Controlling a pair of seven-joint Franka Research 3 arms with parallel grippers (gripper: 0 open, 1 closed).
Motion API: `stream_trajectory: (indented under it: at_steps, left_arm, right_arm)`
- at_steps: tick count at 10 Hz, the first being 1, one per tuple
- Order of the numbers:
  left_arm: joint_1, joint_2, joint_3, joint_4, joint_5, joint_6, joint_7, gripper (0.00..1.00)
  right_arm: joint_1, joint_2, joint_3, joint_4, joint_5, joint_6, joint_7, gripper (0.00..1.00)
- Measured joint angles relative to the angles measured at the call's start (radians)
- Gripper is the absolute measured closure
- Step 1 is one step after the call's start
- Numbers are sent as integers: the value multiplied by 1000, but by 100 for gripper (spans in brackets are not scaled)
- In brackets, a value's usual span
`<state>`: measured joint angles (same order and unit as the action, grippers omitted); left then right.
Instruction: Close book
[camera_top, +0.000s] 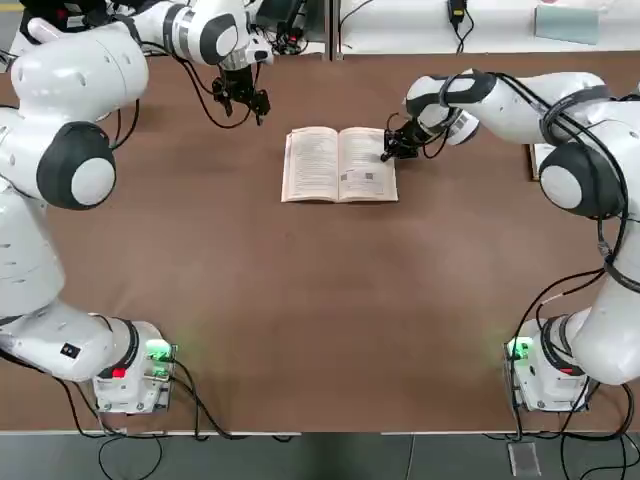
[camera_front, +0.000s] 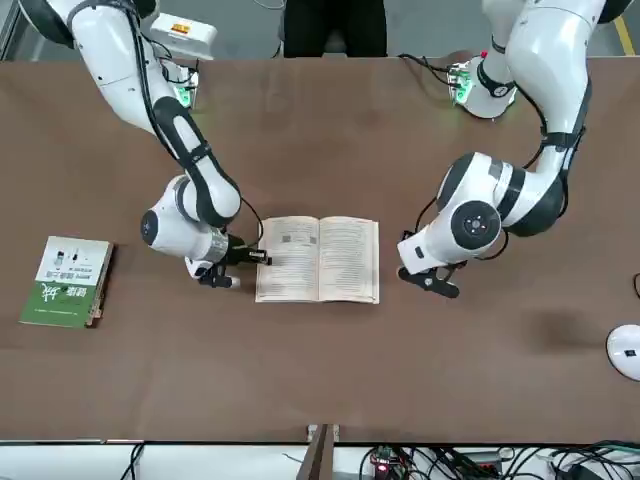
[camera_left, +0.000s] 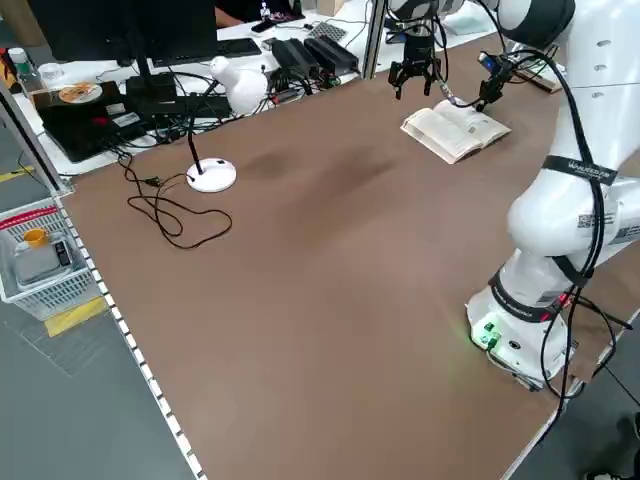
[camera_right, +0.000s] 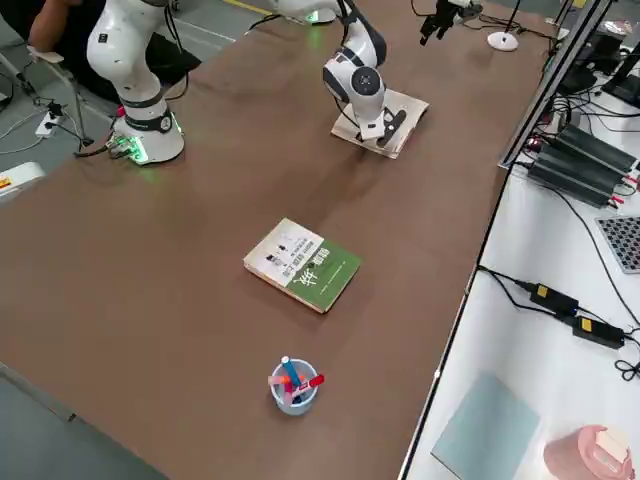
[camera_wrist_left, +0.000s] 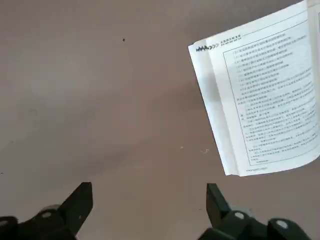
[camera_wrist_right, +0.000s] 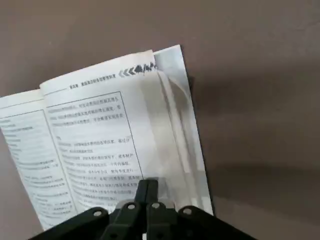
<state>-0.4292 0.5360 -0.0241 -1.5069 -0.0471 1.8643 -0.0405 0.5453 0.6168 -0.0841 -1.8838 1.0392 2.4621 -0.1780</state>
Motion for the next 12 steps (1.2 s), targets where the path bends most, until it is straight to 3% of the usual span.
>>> stream_trajectory:
  at_steps: [12]
  left_arm:
    - [0,35,-40,42,0,38,20,0]
  right_arm:
    - [10,22,1,0,1,48,-13,99]
